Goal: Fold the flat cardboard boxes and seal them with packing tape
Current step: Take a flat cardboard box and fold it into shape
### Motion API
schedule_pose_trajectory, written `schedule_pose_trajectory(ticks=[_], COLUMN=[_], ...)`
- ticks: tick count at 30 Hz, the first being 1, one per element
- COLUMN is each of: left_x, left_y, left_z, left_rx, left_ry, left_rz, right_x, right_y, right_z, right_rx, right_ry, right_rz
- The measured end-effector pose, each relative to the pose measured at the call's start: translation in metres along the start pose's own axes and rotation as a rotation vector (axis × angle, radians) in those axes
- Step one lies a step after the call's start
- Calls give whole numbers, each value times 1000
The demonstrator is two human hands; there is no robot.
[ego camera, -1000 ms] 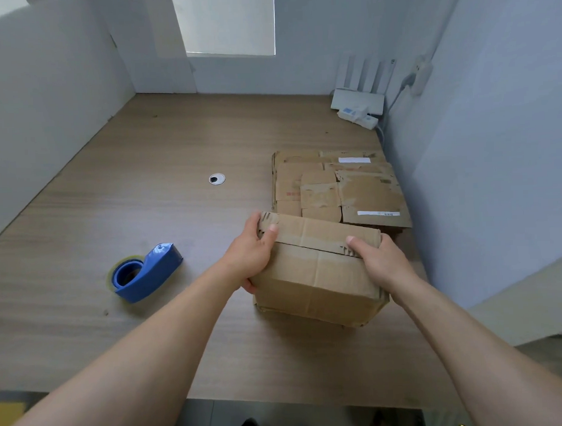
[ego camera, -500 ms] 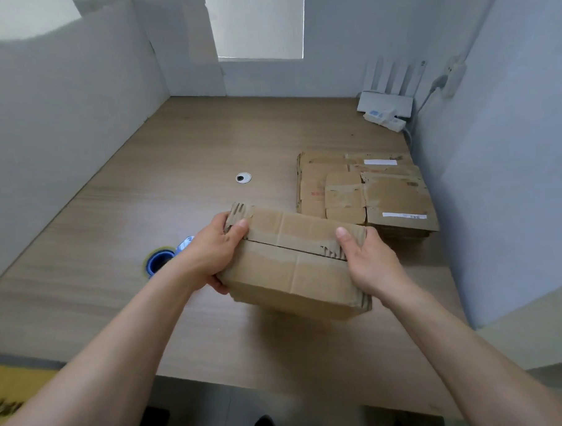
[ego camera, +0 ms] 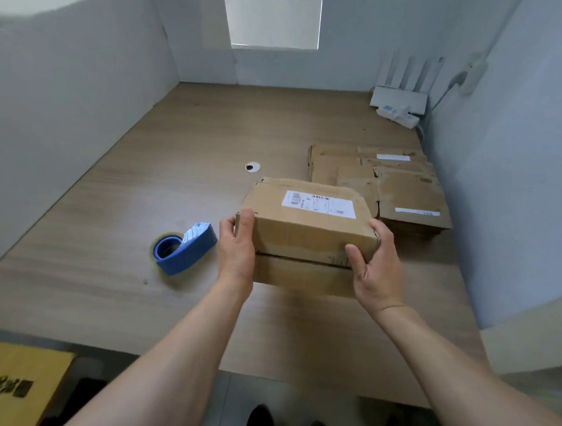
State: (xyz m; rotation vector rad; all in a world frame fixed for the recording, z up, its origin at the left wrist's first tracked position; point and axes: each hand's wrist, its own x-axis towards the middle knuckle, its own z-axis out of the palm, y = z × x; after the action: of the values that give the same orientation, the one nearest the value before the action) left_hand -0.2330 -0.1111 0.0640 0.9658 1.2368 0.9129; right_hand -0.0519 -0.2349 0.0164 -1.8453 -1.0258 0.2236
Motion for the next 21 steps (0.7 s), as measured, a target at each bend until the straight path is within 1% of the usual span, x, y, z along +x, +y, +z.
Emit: schedule_pose_trajectory(ticks=[4, 6, 8, 9, 11, 12, 13, 15, 17, 18, 19, 21], left_x=[7, 6, 2, 0, 0, 3, 6, 15, 21, 22, 20, 16], left_y=[-35, -62, -92, -103, -112, -109, -105, -92, -81, -78, -76, -74], left_z=[-3, -16, -35, -45, -56, -57, -58, -60, -67, -70, -74, -80], left_rx=[-96, -57, 29, 60, 99, 131, 165, 252, 349, 380, 393, 369], left_ry=[6, -4, -54, -92, -170, -220, -275, -371, -458, -502, -529, -523], left_rz=[-22, -67, -121, -138, -148, -157, -180, -278, -400, -422, -395, -250], right_x=[-23, -40, -61, -70, -76, -73, -70, -60, -52, -52, -53, -60], right_y=[33, 47, 57, 60, 57, 55, 55, 55, 54, 52, 48, 42], right_z=[13, 20, 24, 25, 27, 29, 31, 30, 22, 16, 11, 5], right_rx=[4, -14, 35, 105, 253, 285, 270, 297, 378, 395, 389, 353], right_ry=[-60, -136, -171, -142, -24, 26, 41, -28, -138, -205, -261, -295], right_rz=[81, 129, 177, 222, 323, 368, 419, 547, 678, 699, 694, 648])
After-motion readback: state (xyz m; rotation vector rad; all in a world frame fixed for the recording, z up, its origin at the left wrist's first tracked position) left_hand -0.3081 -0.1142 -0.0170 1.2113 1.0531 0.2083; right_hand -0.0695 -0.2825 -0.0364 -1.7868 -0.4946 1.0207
